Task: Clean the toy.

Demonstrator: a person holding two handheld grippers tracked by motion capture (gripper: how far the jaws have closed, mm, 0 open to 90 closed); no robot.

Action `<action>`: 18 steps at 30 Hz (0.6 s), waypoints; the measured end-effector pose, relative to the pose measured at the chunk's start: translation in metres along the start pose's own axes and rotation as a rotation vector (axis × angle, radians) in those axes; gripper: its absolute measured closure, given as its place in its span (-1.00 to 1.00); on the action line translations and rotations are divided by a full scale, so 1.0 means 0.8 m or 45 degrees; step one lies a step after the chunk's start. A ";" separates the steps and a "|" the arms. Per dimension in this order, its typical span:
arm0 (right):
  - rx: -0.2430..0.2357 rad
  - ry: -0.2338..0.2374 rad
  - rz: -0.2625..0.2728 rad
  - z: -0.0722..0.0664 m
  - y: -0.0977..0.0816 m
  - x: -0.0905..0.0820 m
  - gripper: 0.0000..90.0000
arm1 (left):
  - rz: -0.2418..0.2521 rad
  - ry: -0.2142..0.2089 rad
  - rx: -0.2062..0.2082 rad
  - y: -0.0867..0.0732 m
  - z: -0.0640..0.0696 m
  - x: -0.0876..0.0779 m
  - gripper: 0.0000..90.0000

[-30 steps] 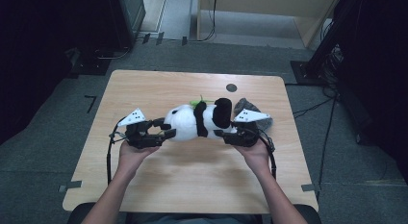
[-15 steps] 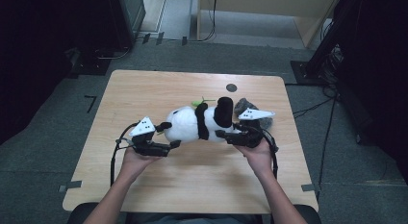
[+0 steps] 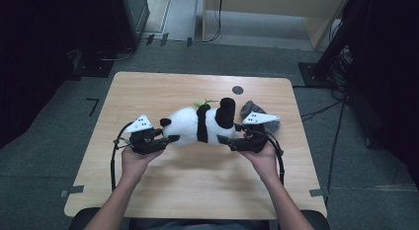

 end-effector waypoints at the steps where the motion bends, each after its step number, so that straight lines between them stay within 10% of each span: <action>1: -0.015 0.014 0.009 -0.001 0.000 -0.001 -0.39 | 0.007 0.003 -0.014 0.002 -0.004 -0.004 0.36; 13: -0.160 -0.009 0.007 -0.007 -0.012 0.027 -0.72 | -0.027 -0.115 -0.190 0.010 0.001 -0.013 0.34; 18: -0.186 -0.152 -0.034 0.002 -0.016 0.036 -0.39 | -0.056 -0.121 -0.233 0.007 0.006 -0.005 0.32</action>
Point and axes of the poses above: each handheld gripper's, and its own axes: x roughly forward along the jaws, y roughly out of its top, z roughly to its right, the point moved 10 cm from there along x, roughly forward along the jaws, and after that the axes turned 5 degrees about -x, right-handed, at the moved point
